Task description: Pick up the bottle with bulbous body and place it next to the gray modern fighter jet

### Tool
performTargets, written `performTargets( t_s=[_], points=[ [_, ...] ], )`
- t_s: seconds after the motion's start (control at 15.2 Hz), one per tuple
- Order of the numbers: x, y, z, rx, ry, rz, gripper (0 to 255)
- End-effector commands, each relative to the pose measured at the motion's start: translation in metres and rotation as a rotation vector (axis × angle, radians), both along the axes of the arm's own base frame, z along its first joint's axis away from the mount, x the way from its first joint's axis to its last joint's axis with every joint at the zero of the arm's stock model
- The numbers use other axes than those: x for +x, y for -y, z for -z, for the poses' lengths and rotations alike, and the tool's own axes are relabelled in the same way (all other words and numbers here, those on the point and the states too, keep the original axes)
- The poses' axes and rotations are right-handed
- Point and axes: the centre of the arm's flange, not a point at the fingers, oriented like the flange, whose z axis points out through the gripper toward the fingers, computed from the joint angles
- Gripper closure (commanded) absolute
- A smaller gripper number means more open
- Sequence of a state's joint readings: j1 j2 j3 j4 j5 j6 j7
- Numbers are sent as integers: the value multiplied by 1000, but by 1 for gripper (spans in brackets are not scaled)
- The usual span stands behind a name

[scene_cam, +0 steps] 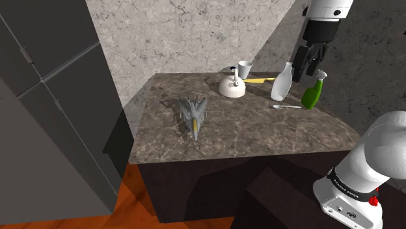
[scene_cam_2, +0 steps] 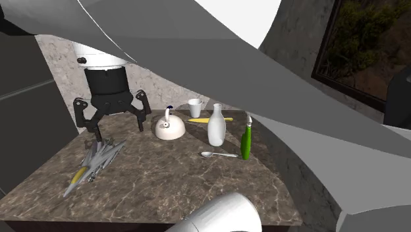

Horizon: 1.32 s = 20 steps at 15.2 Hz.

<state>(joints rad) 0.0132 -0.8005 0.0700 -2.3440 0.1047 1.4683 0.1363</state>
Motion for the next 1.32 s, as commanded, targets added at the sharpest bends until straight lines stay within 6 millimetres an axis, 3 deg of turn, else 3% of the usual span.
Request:
performTargets(
  t_s=[0.0,1.25],
  points=[
    [0,0,0,0,0,0,0],
    [106,215,60,-30,4,4,0]
  ],
)
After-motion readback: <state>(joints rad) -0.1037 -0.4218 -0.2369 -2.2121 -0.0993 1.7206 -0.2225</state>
